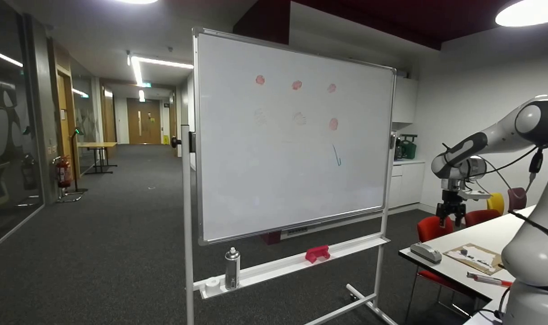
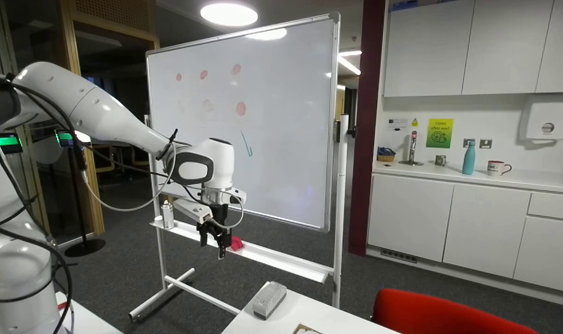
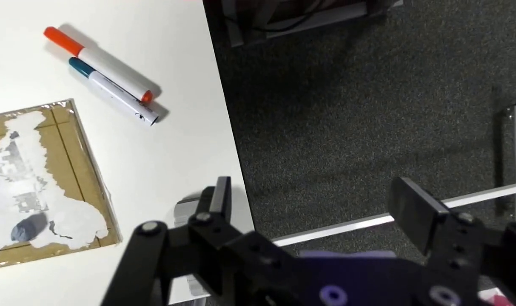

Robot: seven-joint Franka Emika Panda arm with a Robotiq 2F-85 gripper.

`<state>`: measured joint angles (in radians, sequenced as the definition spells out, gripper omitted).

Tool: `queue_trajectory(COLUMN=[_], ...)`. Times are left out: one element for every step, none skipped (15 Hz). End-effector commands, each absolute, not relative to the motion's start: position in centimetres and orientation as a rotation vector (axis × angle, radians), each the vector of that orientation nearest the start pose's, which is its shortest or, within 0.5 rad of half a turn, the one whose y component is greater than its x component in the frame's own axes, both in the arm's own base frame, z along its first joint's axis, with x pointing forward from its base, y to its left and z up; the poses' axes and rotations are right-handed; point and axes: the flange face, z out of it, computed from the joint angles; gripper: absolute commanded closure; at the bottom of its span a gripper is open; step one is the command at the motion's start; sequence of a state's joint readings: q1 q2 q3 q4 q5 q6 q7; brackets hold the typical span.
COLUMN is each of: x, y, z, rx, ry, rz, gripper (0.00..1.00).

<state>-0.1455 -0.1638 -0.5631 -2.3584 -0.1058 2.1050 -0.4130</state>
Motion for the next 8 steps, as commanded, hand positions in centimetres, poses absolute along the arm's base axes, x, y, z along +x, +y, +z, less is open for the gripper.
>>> queue_trajectory(x=[35.3,35.7,36.1,36.9,37.6,38.2,38.9,39.4], y=[-31.0,-30.9,-31.0,-31.3,-31.8,-32.2,-32.8,-33.4], z=[37.5,37.6,37.5,37.2,36.8,36.2,35.2,34.2], rx=[-3.059,-3.063,-3.084,-3.093,-3.108,-3.118,-3.135,-3.146], ry=[0.347,0.368,0.354,0.364,0.367,0.378,0.399,0.409], rz=[0.149,0.066,0.037,-0.010,-0.039,-0.056,-0.072,-0.067], gripper=[0.00,0.00,0.00,0.00,0.00,0.00,0.00,0.00])
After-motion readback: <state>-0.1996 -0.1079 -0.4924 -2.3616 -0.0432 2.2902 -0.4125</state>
